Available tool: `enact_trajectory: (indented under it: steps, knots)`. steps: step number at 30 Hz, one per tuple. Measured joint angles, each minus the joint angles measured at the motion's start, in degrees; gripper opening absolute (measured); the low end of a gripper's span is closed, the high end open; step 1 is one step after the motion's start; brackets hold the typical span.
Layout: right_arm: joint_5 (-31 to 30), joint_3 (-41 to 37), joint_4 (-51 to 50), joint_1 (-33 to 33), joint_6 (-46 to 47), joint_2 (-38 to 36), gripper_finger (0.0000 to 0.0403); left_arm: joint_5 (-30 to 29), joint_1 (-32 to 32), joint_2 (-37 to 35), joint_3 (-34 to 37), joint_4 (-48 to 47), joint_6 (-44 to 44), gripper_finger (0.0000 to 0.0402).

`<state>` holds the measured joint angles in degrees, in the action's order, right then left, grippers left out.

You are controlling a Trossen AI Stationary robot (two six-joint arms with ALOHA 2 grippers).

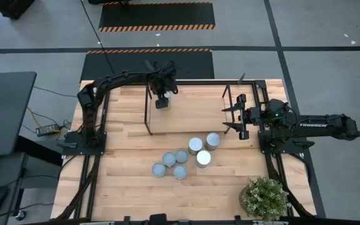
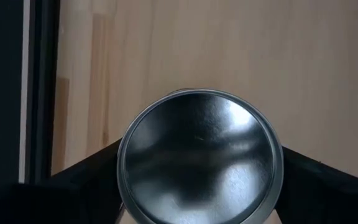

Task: Pick and place cans onto a shelf
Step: Put the canned carrots on the shelf

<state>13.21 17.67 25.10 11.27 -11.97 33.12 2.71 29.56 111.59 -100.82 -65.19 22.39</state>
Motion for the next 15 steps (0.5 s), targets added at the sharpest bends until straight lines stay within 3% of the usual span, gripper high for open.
enact_trajectory:
  steps: [15]
  knots:
    - [0.5,0.0,0.0,-0.1,0.5,0.0,0.0245,-2.5,-0.5,1.7,0.0,-0.8,0.2,0.0331]
